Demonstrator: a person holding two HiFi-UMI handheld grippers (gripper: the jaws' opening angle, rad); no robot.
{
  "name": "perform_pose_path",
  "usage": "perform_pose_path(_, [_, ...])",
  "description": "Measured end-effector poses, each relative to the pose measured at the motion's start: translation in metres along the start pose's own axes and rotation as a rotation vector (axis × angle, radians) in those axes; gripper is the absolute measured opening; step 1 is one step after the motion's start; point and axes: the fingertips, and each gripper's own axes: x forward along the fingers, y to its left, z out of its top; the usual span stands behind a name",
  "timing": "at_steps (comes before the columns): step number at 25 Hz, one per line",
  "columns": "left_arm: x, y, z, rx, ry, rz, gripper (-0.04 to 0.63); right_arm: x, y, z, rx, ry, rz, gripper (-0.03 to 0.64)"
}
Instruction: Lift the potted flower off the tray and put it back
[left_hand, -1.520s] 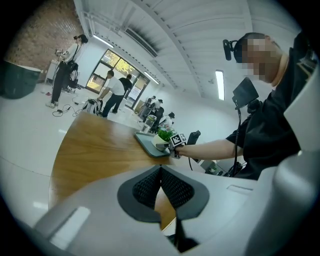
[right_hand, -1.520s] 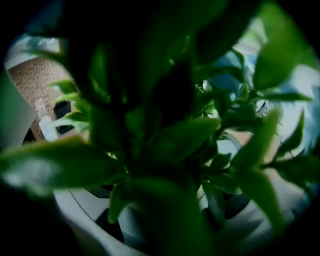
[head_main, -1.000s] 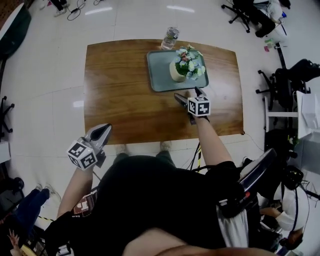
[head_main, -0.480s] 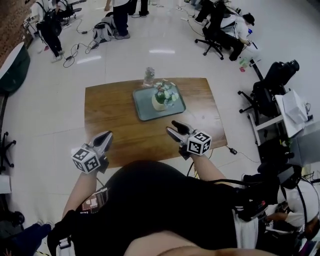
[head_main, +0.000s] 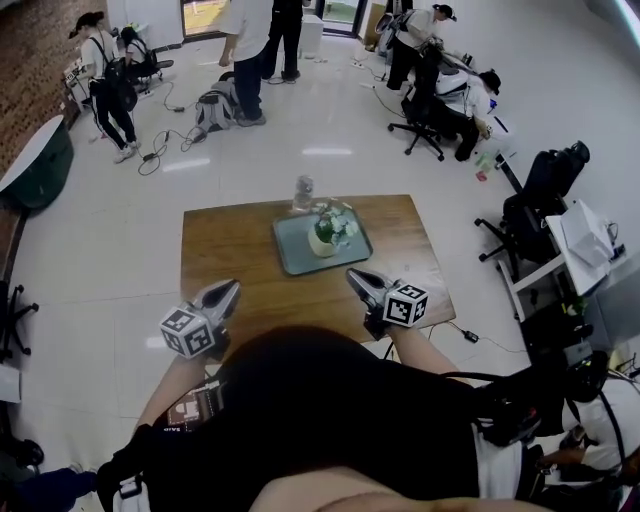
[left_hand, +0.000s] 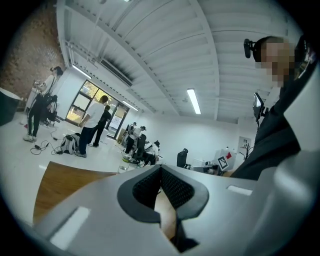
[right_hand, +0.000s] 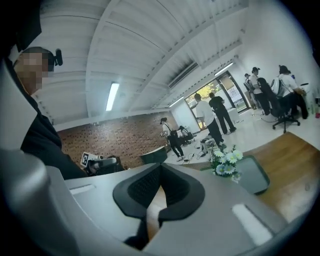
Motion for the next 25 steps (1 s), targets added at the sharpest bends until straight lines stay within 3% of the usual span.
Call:
perform_pose_path(11, [-0.011,0.007,0.006,0.016,-0.019,0.042,0.0,0.005,-0.003,-0.003,-0.103,0.084,0.007,0.012])
perform_pose_path(25, [-0.014,0.021,-0.003,-0.02,-0.02,0.075,0.0,0.02,-0.007,-0.022,-0.101,0.137,0.032,0.012])
